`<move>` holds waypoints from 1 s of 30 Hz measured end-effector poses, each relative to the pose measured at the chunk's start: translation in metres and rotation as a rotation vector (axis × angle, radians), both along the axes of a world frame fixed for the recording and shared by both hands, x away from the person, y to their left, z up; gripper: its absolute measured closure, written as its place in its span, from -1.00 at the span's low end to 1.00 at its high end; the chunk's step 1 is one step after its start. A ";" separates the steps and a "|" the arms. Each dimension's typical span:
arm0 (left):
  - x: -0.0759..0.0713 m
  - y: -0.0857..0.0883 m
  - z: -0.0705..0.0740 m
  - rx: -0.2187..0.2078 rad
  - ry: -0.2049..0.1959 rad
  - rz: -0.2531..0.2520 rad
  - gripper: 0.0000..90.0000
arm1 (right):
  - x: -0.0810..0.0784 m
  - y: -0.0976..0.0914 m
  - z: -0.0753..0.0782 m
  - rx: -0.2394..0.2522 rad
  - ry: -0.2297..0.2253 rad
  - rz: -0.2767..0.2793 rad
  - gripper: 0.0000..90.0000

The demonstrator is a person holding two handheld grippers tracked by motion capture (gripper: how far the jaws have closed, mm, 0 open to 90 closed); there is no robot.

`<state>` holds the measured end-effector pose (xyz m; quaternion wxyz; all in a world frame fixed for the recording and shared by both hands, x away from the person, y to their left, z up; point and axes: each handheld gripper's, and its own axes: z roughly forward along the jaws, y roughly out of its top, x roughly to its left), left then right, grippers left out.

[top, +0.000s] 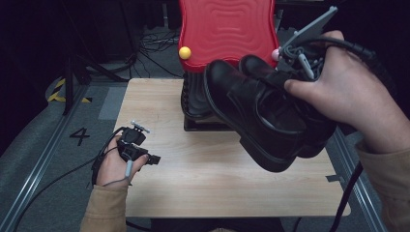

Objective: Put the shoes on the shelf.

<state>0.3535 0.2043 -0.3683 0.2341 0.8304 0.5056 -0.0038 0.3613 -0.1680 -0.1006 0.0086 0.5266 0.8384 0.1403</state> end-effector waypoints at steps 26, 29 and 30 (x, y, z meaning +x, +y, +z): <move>0.006 0.022 -0.011 -0.027 0.012 0.037 -0.10 | 0.125 0.044 0.075 0.024 -0.131 -0.209 0.82; 0.007 0.027 -0.012 -0.037 0.011 0.041 -0.09 | 0.143 0.050 0.078 0.021 -0.148 -0.224 0.82; 0.008 0.028 -0.012 -0.039 0.012 0.045 -0.09 | 0.147 0.051 0.079 0.022 -0.153 -0.231 0.82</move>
